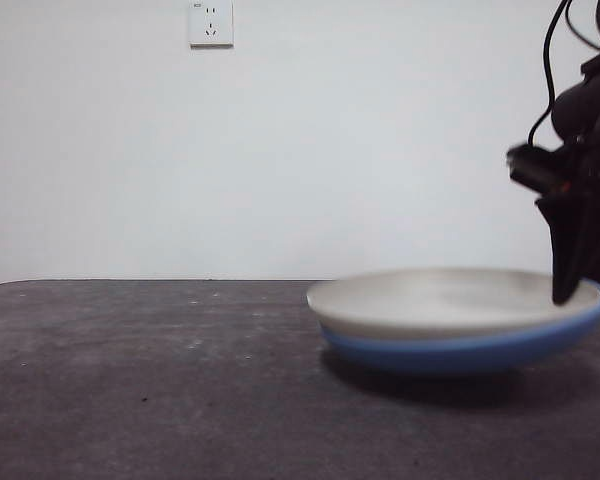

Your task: Pick up the white plate, put it on the blue plate, put it on desk

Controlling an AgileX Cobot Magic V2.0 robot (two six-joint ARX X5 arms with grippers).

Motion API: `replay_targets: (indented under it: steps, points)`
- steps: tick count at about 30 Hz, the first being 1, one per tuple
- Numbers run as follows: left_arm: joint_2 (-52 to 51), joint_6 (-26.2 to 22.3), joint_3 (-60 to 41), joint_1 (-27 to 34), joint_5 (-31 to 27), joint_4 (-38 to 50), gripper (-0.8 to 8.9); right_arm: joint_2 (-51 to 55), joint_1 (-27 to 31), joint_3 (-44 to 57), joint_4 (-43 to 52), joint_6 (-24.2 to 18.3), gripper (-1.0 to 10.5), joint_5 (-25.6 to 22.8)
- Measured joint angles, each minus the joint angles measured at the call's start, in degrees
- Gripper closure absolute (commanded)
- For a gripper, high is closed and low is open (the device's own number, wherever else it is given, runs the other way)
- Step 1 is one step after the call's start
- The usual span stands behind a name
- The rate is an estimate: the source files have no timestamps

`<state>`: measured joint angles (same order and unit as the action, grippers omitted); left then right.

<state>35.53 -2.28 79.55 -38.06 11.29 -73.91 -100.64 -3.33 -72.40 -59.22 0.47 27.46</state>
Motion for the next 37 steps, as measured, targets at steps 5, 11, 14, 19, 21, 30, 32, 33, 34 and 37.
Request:
replay_targets:
  steps: [5,11,14,19,21,30,32,33,34,37]
  points:
    - [0.0,0.0,0.0,0.0,0.0,1.2,1.25,1.9,-0.6,-1.0,-1.5,1.4,9.3,1.4]
    - [0.0,0.0,0.0,0.0,0.0,1.9,1.25,1.9,-5.4,-1.0,0.7,4.5,9.3,1.8]
    - [0.0,0.0,0.0,0.0,0.0,1.9,1.25,1.9,-8.1,-1.0,4.0,7.2,9.3,1.9]
    - [0.0,0.0,0.0,-0.1,0.0,2.2,1.25,1.2,-11.6,-1.0,6.9,10.9,9.3,2.0]
    - [0.0,0.0,0.0,-0.1,0.0,2.2,1.25,0.2,-12.4,-1.0,7.6,11.9,9.3,2.0]
    - [0.0,0.0,0.0,-0.1,0.0,2.2,1.25,-4.4,-13.9,-1.5,11.2,15.5,9.3,4.0]
    - [0.0,0.0,0.0,-0.1,0.0,2.2,1.25,-5.8,-13.9,-2.2,11.3,15.9,9.3,4.0]
    - [0.0,0.0,0.0,-0.1,0.0,2.3,1.25,-6.6,-13.9,-2.6,11.4,16.1,9.3,4.0]
    - [0.0,0.0,0.0,-0.1,0.0,2.3,1.25,-7.2,-13.9,-2.9,11.4,16.2,9.4,4.0]
    - [0.0,0.0,0.0,-0.1,0.0,2.3,1.25,-8.7,-13.9,-3.3,11.5,16.3,9.3,4.0]
